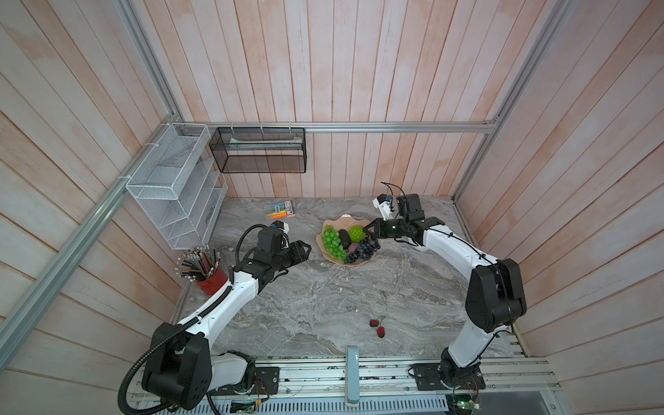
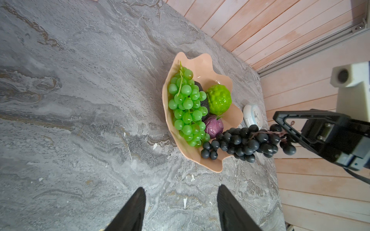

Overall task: Arrange fruit in a fruit bowl
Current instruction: Place the fruits in the fruit bowl.

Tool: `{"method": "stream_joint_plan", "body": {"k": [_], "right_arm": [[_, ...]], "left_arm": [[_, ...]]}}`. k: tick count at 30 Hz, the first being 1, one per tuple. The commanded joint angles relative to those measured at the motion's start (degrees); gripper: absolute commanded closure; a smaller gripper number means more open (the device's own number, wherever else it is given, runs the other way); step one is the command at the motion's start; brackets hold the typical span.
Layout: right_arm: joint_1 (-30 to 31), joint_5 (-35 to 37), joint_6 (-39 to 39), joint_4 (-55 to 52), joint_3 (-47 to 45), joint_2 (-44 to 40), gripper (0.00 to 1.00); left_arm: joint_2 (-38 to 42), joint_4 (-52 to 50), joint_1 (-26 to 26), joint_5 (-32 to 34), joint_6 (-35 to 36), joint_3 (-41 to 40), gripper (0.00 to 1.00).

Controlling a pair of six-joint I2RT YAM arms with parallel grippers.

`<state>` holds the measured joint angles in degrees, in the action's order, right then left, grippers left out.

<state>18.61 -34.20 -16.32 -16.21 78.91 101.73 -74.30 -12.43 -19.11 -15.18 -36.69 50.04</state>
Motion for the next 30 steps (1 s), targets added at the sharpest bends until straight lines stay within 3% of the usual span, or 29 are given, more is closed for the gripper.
{"method": "stream_joint_plan", "body": {"k": [1, 11, 30], "right_arm": [[-0.7, 1.3, 0.2, 2.7, 3.1, 2.8, 1.00], [-1.1, 3.4, 2.9, 0.9, 9.4, 10.0, 1.00], [-1.3, 4.8, 5.2, 3.2, 11.4, 16.9, 1.00]], "left_arm": [[0.1, 0.5, 0.3, -0.6, -0.1, 1.3, 0.41], [0.2, 0.0, 0.3, -0.4, 0.5, 1.1, 0.41], [0.1, -0.4, 0.3, -0.7, 0.6, 1.3, 0.40]]}}
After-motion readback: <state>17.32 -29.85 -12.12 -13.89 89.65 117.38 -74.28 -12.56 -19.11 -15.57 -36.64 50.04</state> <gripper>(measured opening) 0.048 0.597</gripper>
